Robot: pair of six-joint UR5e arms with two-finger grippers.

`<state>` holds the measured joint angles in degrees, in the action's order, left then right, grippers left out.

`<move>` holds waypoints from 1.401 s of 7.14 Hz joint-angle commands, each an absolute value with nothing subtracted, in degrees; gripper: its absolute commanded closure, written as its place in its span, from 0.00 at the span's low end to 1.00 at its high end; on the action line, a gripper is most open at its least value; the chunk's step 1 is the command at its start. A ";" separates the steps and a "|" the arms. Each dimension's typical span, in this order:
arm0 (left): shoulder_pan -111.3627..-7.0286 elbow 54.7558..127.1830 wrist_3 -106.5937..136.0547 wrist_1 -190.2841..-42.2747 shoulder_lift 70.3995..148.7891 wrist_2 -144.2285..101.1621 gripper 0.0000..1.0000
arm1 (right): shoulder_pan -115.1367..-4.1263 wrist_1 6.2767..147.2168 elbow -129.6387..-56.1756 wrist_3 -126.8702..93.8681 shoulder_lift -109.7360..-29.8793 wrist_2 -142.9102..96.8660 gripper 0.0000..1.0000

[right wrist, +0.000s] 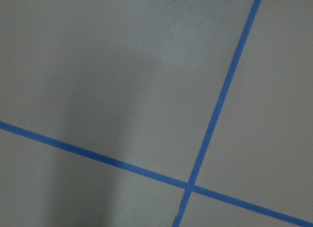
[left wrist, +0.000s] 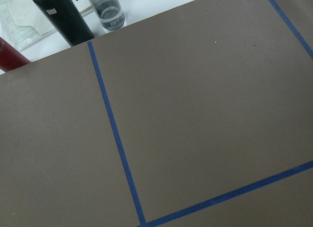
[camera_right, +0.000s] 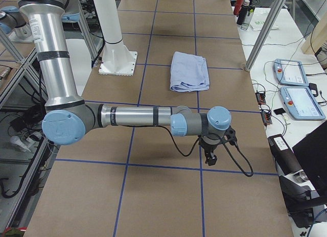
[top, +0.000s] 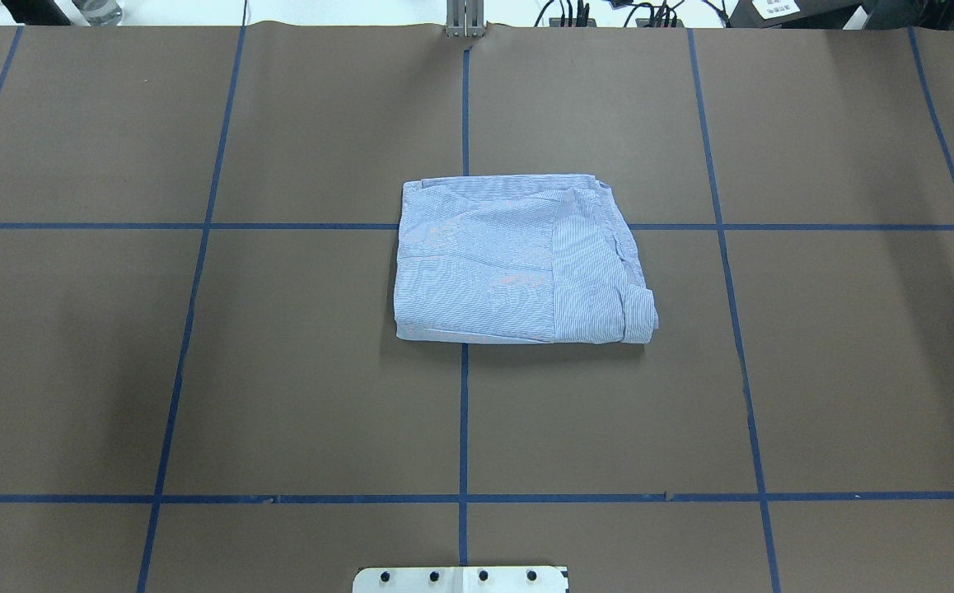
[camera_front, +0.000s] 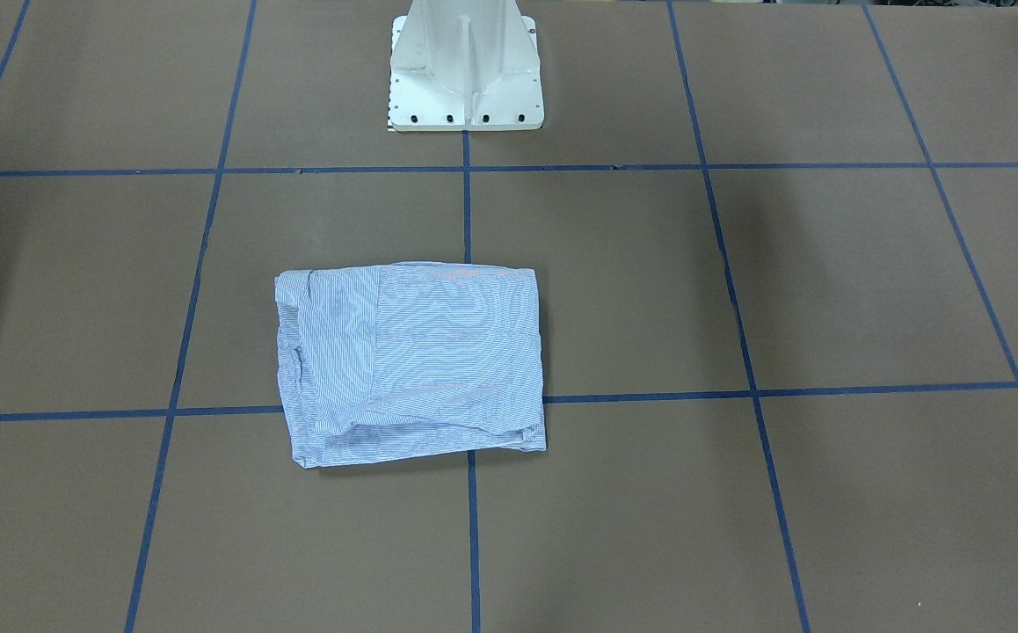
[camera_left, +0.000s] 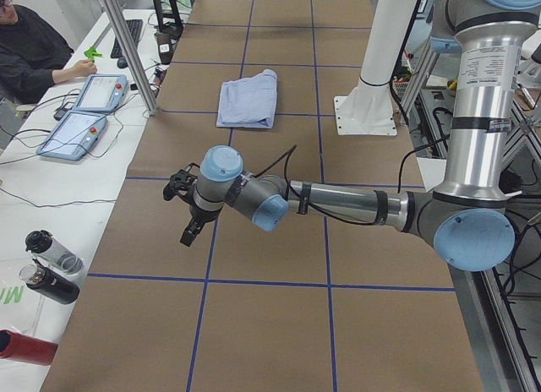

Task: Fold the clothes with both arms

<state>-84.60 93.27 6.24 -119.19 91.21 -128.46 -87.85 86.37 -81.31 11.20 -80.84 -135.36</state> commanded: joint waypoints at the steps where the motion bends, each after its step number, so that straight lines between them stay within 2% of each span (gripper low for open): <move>1: -84.81 93.08 5.98 -120.50 86.68 -128.06 0.00 | -90.43 80.90 -80.86 11.34 -87.50 -135.88 0.00; 3: -84.81 93.08 6.24 -119.28 86.31 -127.79 0.00 | -90.53 75.86 -80.85 10.03 -88.95 -135.96 0.00; 5: -84.20 96.83 6.24 -97.24 91.02 -127.62 0.00 | -90.53 76.37 -82.17 3.38 -88.42 -136.40 0.00; 7: -84.46 101.41 4.85 -87.22 90.45 -128.23 0.00 | -90.53 76.73 -83.49 -4.79 -88.42 -137.54 0.00; 10: -86.90 97.32 -11.73 -86.48 89.12 -128.49 0.00 | -89.65 78.05 -83.23 -8.35 -88.24 -141.59 0.00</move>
